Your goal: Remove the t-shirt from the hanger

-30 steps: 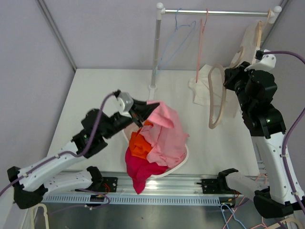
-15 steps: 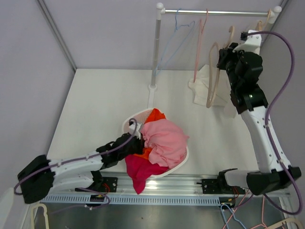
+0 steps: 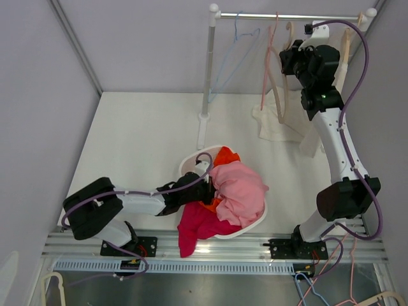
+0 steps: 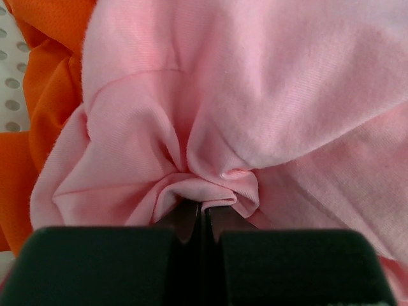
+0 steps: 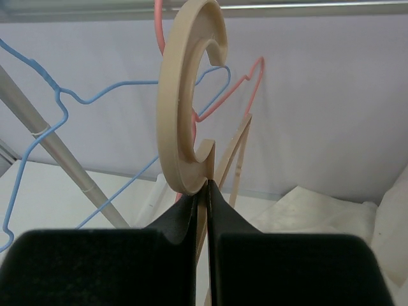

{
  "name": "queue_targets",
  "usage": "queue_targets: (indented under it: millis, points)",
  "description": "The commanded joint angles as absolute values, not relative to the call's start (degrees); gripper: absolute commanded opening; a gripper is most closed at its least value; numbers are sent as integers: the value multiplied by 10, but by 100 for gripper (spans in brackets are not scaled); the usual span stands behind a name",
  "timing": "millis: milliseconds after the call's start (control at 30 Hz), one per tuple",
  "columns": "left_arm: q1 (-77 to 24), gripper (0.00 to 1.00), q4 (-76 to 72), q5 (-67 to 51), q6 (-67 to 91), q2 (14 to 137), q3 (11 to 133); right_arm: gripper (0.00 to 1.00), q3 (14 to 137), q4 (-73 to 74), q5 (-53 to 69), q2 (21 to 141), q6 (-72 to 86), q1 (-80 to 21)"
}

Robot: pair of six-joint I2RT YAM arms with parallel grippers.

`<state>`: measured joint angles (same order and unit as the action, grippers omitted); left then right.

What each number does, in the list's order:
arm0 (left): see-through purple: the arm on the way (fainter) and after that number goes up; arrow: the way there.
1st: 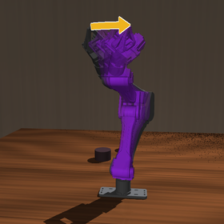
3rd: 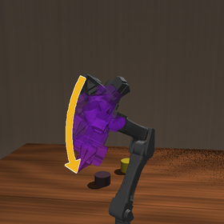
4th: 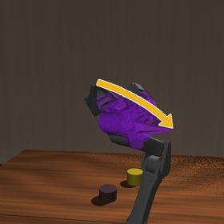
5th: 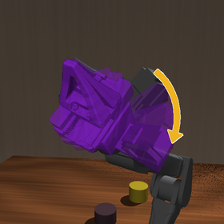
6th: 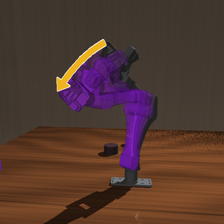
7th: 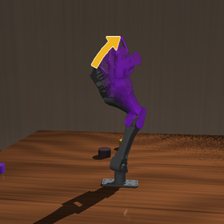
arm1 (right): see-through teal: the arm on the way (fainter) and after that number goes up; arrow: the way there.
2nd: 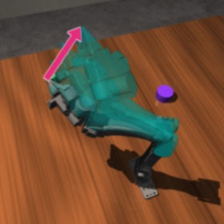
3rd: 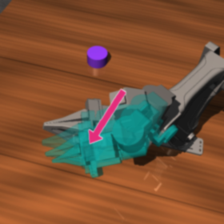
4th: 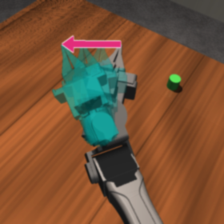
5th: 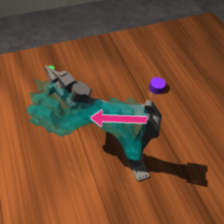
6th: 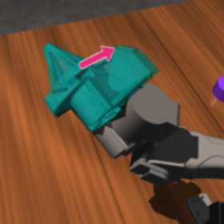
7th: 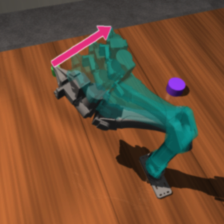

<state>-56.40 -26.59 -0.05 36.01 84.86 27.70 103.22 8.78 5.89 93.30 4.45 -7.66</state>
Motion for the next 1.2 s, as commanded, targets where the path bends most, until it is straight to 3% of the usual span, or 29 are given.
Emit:
queue_targets:
  millis: [0, 233, 300, 400, 467, 500, 567, 600, 633, 1067, 1167]
  points:
    - [-586, 1, -157, 5, 365, 816, 260, 0, 1050, 26, 66, 903, 39, -76]
    - [-625, 1, 16, 97, 330, 665, 313, 0, 1067, 19, 50, 919, 25, -76]
    - [-629, 6, 61, 105, 321, 636, 334, 0, 1123, 50, 54, 942, 25, -75]
    - [-629, 27, 95, 113, 304, 598, 354, 0, 1185, 75, 59, 986, 26, -74]
    - [-629, 29, 103, 125, 289, 592, 358, 0, 1234, 94, 61, 1019, 32, -72]
    - [-628, 36, 111, 134, 286, 595, 367, 0, 1251, 103, 62, 1030, 33, -73]
    - [-629, 65, 133, 149, 281, 602, 381, 0, 1285, 124, 69, 1062, 40, -71]
    - [-628, 89, 137, 150, 280, 603, 388, 0, 1309, 129, 69, 1071, 41, -70]
    - [-628, 99, 141, 152, 279, 600, 393, 0, 1318, 139, 71, 1084, 43, -70]
    - [-628, 99, 168, 170, 222, 357, 412, 0, 1367, 172, 83, 1123, 91, -57]
    - [-629, 100, 195, 183, 211, 325, 431, 14, 1362, 192, 62, 1120, 98, -56]
